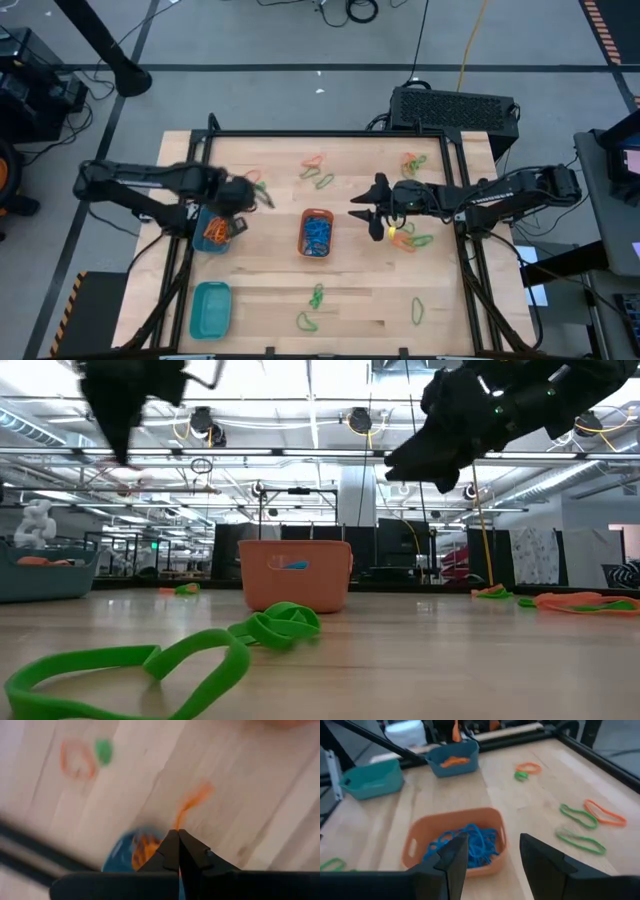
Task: Sort rubber bands into baskets
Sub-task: Put the orange rubber band into the blue bin
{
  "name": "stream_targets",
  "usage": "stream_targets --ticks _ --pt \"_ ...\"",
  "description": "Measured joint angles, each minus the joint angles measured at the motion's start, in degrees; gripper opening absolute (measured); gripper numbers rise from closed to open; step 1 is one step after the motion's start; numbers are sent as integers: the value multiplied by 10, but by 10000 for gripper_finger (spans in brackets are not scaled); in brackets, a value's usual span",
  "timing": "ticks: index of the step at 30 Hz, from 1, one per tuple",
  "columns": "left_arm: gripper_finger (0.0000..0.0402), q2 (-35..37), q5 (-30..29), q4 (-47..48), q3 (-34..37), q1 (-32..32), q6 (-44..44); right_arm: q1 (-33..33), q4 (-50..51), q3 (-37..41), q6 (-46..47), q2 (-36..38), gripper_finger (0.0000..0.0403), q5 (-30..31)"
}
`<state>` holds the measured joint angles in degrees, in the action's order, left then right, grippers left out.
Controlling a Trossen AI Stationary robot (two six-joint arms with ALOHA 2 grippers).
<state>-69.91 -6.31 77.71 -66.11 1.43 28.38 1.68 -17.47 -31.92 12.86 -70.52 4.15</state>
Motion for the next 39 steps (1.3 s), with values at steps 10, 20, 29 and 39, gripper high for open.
stream_targets --ticks 10,20,29,39 --pt "0 42 -26 23 167 73 188 -7 -49 0 0 0 169 0" --pt "0 42 -4 -3 231 72 209 -5 -51 0 -21 0 169 4" --pt "43 41 25 -25 231 72 210 -5 -51 0 -26 0 169 4" --pt "115 41 34 -24 228 72 216 -5 -50 0 -26 0 169 3"
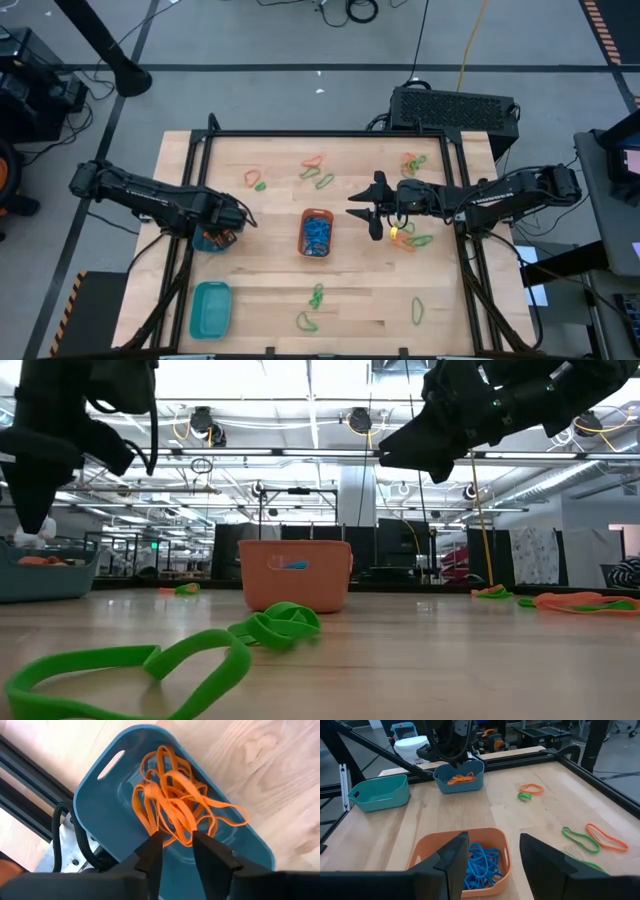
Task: Sort rubber bands into baskets
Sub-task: Put the orange rubber band into the blue bin
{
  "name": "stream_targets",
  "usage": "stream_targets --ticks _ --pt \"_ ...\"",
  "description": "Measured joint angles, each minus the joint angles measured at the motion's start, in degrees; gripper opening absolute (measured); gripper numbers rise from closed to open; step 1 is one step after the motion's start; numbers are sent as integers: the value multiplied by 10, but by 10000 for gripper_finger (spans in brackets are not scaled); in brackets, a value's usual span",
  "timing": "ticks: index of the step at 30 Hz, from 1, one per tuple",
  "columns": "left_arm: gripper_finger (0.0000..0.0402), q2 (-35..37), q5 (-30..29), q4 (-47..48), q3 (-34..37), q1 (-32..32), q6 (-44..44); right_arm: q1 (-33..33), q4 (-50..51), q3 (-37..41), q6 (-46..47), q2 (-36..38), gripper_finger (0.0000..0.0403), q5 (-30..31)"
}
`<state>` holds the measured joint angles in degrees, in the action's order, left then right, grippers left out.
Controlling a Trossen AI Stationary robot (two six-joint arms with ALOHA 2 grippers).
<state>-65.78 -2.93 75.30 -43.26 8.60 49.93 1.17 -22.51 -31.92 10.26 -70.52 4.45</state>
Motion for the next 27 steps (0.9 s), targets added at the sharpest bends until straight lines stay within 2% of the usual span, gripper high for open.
stream_targets --ticks 8,15,18,21,27 --pt "127 0 1 -15 -28 0 -40 0 0 0 0 0 169 -1" --pt "128 0 17 -226 -30 9 -182 0 1 0 5 0 169 -4" --pt "128 0 -34 -248 -30 0 -180 0 1 0 5 0 169 -4" --pt "128 0 -97 -250 -30 -36 -193 0 1 0 6 0 169 -3" --pt "128 -3 -108 -265 -30 -176 -269 0 1 0 11 0 169 -3"
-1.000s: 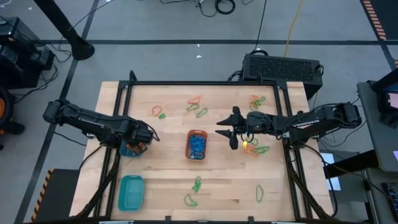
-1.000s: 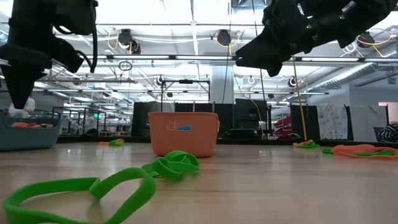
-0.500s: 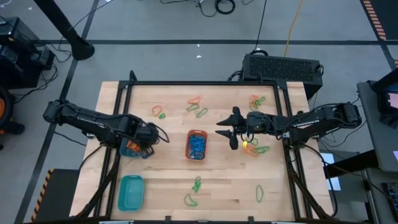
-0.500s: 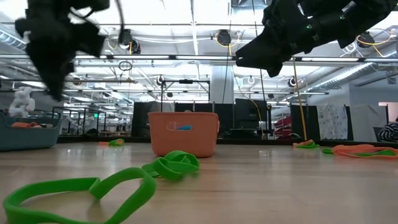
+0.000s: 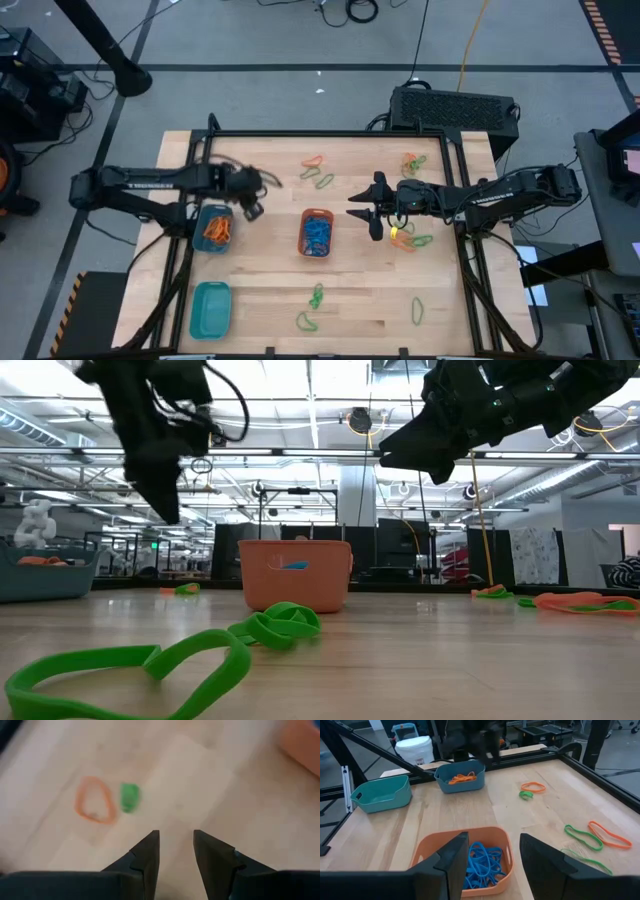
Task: Sort rubber bands into baskets
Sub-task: Put the orange rubber band into the blue bin
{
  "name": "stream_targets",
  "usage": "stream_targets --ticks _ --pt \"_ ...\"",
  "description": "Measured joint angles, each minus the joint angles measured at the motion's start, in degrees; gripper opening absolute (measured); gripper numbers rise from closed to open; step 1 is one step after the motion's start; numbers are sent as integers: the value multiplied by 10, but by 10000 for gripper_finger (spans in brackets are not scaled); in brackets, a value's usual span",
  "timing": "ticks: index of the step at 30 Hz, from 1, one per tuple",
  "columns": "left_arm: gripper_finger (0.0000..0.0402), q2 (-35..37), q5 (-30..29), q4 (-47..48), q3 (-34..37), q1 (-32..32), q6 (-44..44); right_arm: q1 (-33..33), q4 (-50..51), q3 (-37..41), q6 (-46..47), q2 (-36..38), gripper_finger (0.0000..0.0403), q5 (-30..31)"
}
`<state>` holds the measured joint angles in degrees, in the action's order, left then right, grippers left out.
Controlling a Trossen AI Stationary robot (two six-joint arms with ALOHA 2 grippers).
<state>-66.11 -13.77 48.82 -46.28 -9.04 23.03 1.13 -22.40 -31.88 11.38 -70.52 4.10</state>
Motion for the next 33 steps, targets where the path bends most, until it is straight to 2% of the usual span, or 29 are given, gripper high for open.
stream_targets --ticks 2,7,16,25,33 --pt "128 -7 4 -11 0 -54 -37 0 0 0 0 0 169 0" --pt "128 -49 62 -39 0 -158 -215 0 0 0 0 0 169 0" --pt "128 -157 86 -57 1 -261 -439 0 32 0 -18 0 169 0" --pt "128 -249 64 -83 1 -288 -513 0 48 0 -38 0 169 0" --pt "128 -261 67 -84 -2 -288 -523 0 52 0 -50 0 169 0"
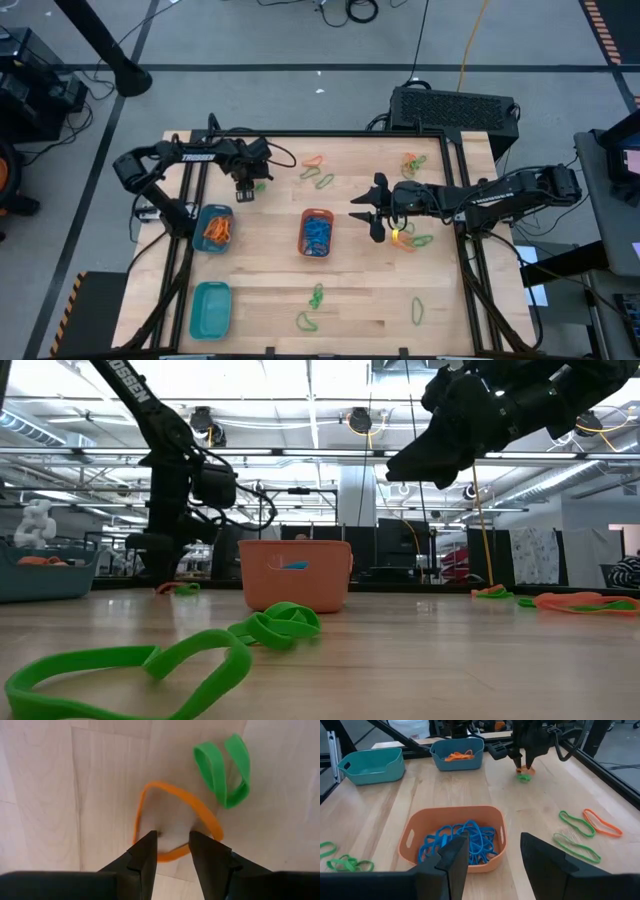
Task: Sort rubber bands into baskets
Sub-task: Put the orange rubber band into the blue bin
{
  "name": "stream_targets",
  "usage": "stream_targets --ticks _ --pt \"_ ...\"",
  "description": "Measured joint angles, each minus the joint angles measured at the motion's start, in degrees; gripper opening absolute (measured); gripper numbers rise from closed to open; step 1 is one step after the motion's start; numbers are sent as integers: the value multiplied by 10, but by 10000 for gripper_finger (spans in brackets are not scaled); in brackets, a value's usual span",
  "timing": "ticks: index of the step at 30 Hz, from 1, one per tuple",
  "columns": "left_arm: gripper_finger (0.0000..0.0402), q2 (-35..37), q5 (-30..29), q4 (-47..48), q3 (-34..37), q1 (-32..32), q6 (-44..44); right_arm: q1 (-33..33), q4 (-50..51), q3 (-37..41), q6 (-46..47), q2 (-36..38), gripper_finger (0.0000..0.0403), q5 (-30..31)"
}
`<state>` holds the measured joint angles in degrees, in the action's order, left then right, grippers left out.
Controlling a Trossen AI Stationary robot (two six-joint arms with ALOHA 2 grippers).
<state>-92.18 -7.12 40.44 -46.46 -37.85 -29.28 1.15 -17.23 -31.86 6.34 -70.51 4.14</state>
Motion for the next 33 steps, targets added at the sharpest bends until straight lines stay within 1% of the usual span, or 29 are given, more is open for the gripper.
stream_targets --ticks 5,11,16,22,24,29,33 --pt "128 -1 7 21 0 3 12 0 0 0 2 0 169 0" --pt "128 9 -15 25 -2 9 48 0 0 0 6 0 169 0" --pt "128 25 -25 20 -29 9 65 0 0 0 7 0 169 0" --pt "128 26 -35 42 -49 9 67 0 0 0 7 0 169 0" --pt "128 26 -33 53 -49 9 56 0 1 0 7 0 169 0" --pt "128 25 4 57 -44 9 48 0 9 0 7 0 169 0" --pt "128 22 11 47 -33 9 47 0 9 0 7 0 169 0"
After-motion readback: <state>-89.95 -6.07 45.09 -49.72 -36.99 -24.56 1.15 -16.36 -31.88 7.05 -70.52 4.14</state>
